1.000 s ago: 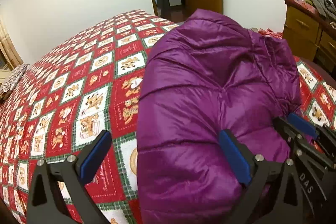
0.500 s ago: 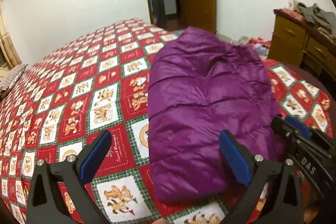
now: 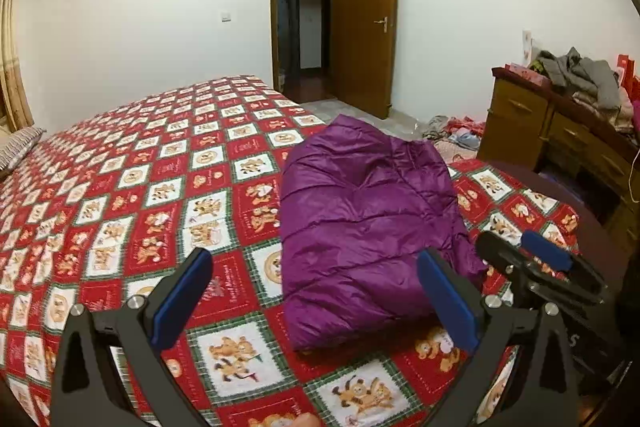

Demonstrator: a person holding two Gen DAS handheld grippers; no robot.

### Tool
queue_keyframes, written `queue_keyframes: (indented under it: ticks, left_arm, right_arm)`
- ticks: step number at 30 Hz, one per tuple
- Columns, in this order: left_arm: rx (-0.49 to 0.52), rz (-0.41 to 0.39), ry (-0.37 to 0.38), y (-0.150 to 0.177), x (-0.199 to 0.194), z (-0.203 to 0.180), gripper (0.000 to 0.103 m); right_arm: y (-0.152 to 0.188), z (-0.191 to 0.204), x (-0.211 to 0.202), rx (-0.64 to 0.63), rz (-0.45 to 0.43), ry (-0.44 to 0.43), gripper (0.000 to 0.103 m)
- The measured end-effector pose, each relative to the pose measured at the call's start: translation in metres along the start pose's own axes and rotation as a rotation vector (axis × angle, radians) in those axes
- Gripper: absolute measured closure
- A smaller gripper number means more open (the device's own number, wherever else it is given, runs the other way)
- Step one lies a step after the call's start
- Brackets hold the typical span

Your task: Fold large clothes

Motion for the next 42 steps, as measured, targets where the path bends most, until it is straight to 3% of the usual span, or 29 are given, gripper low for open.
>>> queue_keyframes:
  ticks: [9,15,21,42]
  left_arm:
    - [-0.031,-0.021,-0.035,-0.004,-0.016,0.025,0.000]
    - [-0.076,-0.035,-0.107,-0.008,-0.020,0.043,0.000]
    - [-0.067,-0.083,-0.213,-0.014,-0.019,0.053,0.000]
    - [-0.014,-0.093,-0.226,-0.017,-0.014,0.033,0.000]
  right_arm:
    - [-0.013,0.035,-0.029,-0.075,-0.091,0.019,0.028]
    - [-0.019,0.050,-0.047,-0.121,-0.183,0.034,0.028]
    - [-0.021,0.046,-0.050,-0.126,-0.217,0.035,0.027]
    - [-0.023,0.024,-0.048,-0.095,-0.221,0.048,0.027]
Point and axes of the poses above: each gripper's, at about its wrist camera, not at the fingertips, and x roughly the way its jaws point, z to its left, y to its underside, the point moved 6 cm from there along x, roughly the way its jaws point, and after that the axes turned 11 degrees about -y, right-handed, at the moved point
